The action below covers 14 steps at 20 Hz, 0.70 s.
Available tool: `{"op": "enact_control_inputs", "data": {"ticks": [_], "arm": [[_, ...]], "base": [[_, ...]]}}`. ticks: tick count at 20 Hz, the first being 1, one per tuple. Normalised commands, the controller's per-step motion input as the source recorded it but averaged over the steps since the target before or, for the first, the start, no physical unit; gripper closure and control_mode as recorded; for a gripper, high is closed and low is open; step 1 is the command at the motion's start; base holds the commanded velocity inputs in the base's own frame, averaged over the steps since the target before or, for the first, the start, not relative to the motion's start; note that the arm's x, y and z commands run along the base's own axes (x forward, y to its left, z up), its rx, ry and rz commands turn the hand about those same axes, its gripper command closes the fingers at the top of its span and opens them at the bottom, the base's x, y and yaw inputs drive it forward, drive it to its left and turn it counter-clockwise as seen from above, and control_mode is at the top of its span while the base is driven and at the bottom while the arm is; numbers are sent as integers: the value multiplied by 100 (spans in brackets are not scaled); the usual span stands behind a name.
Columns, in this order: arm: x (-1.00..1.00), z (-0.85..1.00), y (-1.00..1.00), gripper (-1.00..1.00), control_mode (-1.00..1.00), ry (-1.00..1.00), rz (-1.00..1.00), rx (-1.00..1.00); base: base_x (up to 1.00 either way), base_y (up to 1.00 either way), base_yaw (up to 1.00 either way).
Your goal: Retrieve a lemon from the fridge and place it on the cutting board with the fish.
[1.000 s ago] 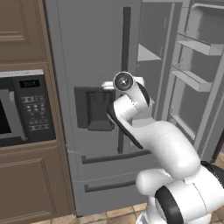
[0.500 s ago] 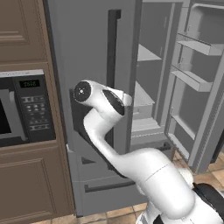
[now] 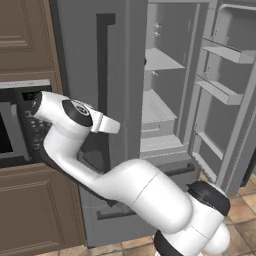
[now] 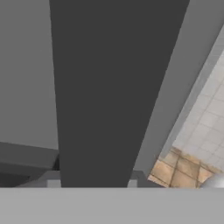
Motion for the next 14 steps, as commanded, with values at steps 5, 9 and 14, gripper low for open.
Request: {"op": "enact_control_inputs", "data": {"ticks": [5,9,14], "arm": [[-4,0,27,-100,-100,-1,-17,0],[0,0,21,-100,-100,-4,-4,0],[0,0,5,-100,-100,-1,0,0]], "base": [[0,0,0],[0,0,0],[0,0,0]]}}
